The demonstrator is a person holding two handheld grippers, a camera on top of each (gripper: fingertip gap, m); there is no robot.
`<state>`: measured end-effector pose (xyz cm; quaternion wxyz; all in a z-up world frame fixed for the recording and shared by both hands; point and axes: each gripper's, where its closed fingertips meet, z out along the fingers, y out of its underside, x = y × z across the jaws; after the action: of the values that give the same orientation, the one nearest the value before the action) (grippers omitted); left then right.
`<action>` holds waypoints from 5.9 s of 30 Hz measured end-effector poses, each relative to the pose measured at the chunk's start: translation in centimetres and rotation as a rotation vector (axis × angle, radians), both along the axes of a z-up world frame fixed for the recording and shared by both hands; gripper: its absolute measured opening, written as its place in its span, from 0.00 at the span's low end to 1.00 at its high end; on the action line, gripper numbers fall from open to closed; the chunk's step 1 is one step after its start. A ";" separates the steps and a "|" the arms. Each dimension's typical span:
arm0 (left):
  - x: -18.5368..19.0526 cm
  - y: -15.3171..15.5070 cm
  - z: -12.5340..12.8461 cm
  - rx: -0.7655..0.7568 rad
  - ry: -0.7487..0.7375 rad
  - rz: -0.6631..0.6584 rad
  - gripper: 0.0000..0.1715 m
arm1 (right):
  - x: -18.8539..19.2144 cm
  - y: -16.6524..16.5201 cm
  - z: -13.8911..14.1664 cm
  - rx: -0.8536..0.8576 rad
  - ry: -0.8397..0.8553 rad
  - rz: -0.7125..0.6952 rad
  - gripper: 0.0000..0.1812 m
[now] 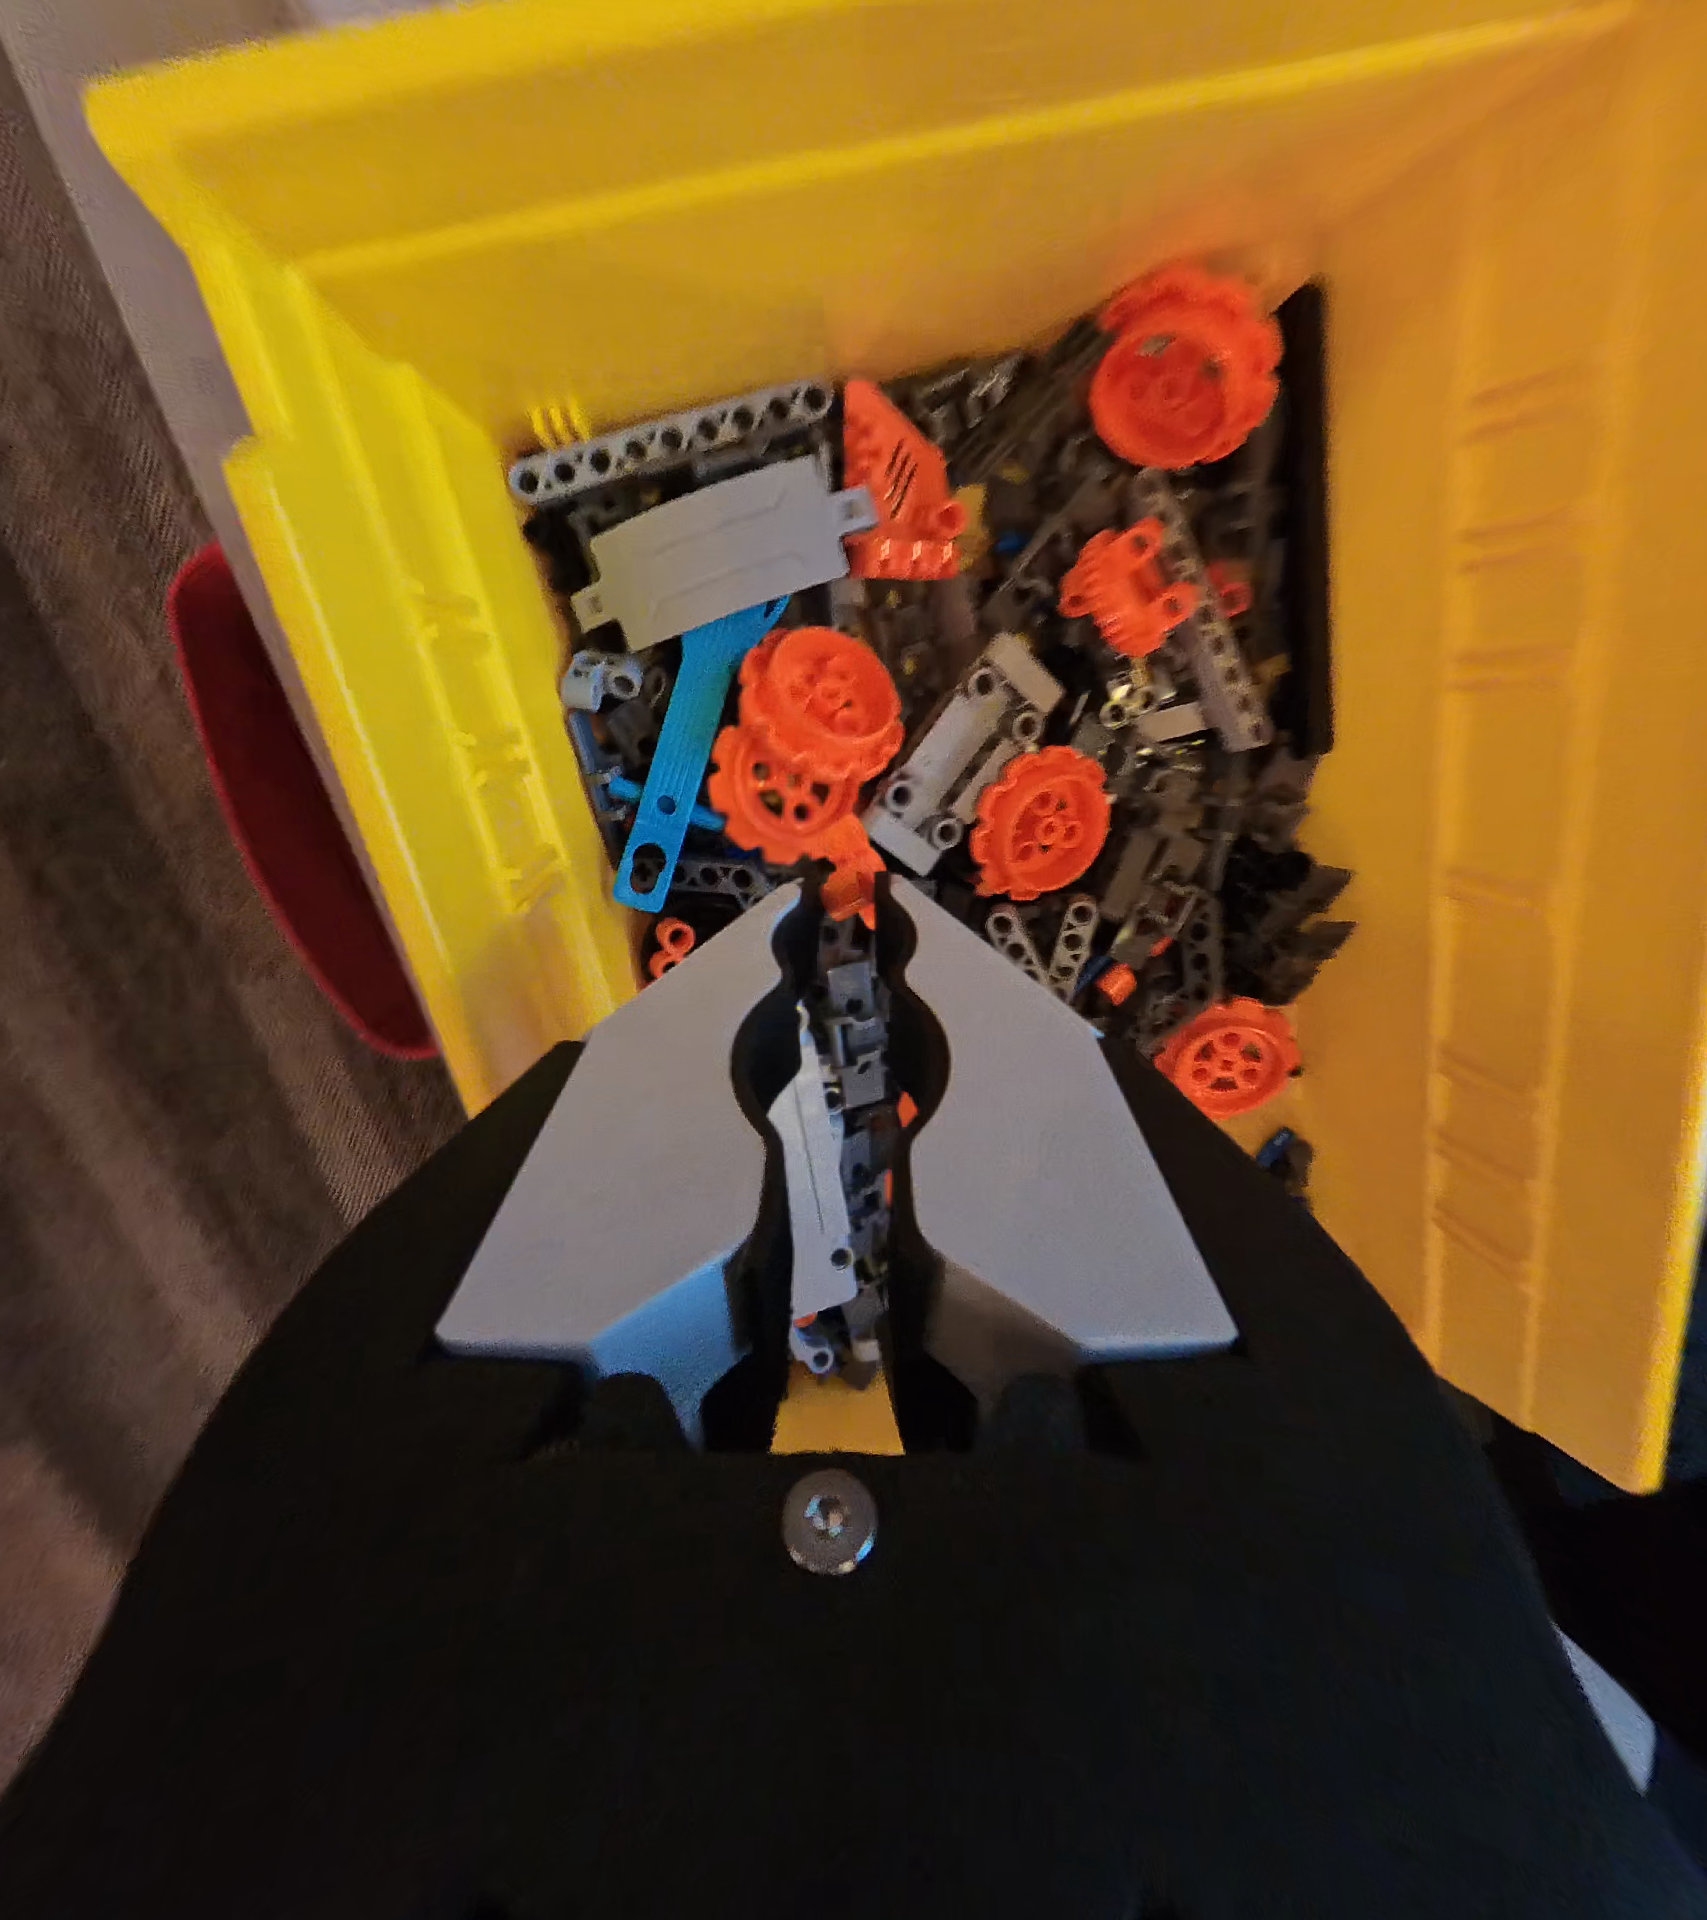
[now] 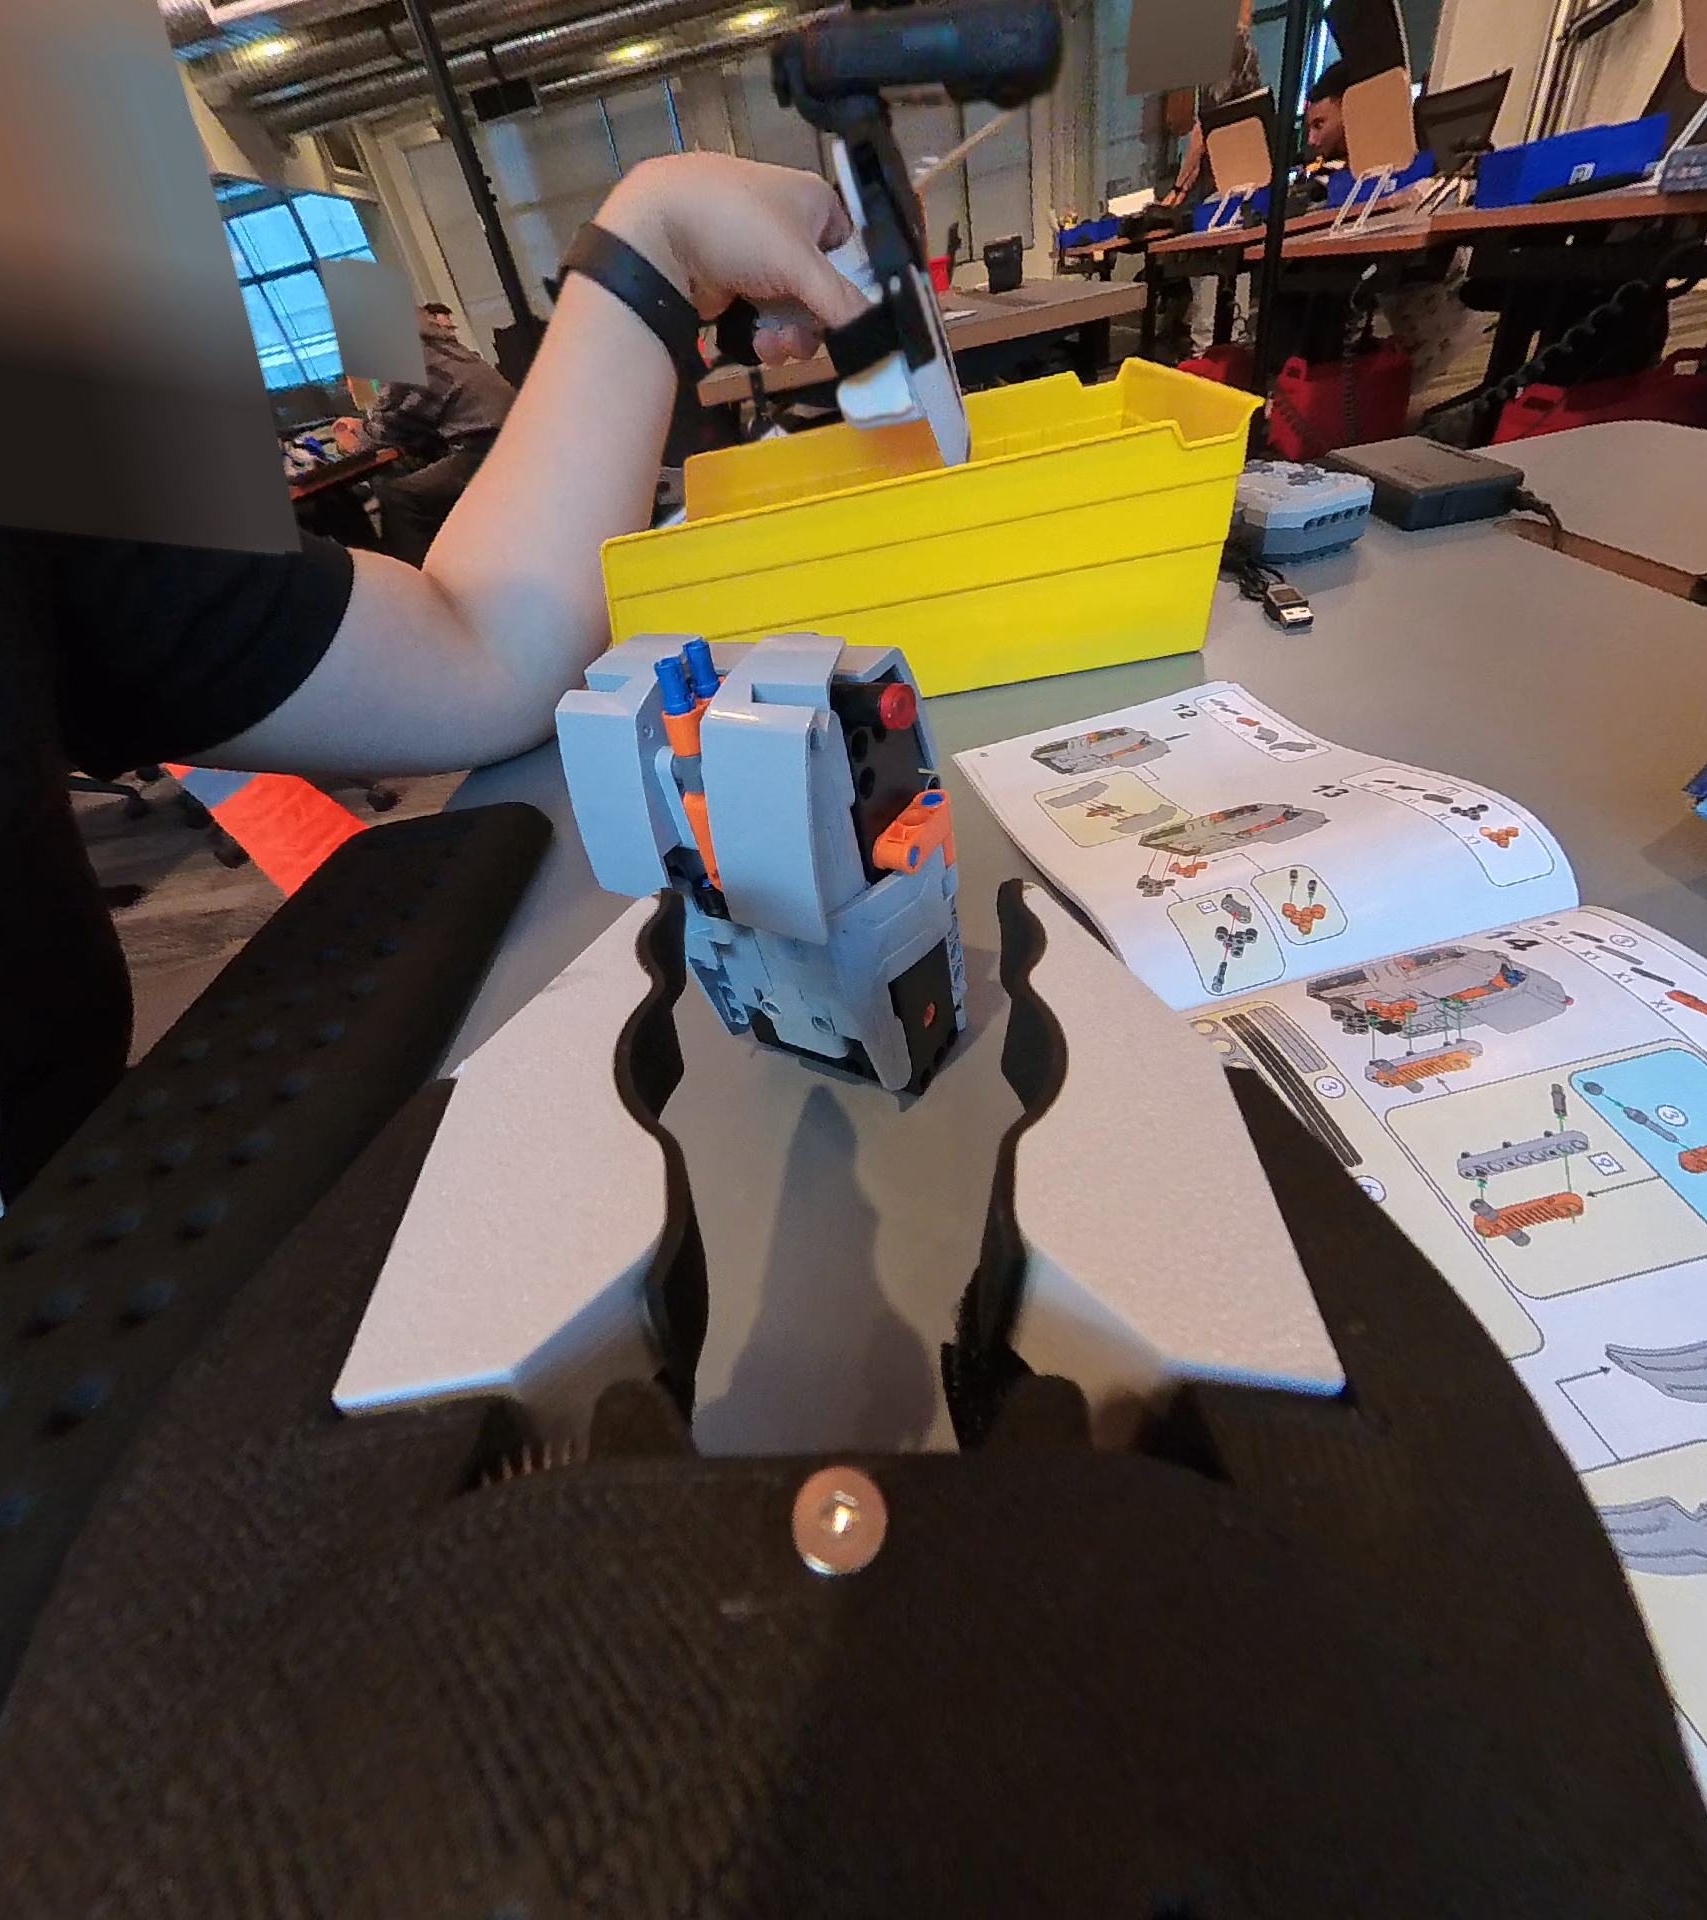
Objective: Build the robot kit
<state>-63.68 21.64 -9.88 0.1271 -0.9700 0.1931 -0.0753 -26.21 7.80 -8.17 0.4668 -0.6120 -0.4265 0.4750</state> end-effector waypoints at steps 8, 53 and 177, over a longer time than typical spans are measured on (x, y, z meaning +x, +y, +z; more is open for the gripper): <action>5.5 -2.5 6.0 0.158 -0.482 -0.282 0.04 | 0.0 0.0 0.0 -0.001 -0.002 0.000 0.33; 26.1 -14.3 -4.4 0.172 -0.366 -0.241 0.04 | -0.8 -1.8 -0.7 0.091 -0.082 0.060 0.35; 17.3 -2.3 14.7 0.680 -0.169 -0.305 0.32 | 23.6 1.3 -2.3 -0.337 -0.737 -1.086 0.57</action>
<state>-46.34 19.32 4.85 0.4445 -0.8230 0.3379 -0.1046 -2.57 9.06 -10.49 0.3615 -0.9258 -0.1101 -0.0067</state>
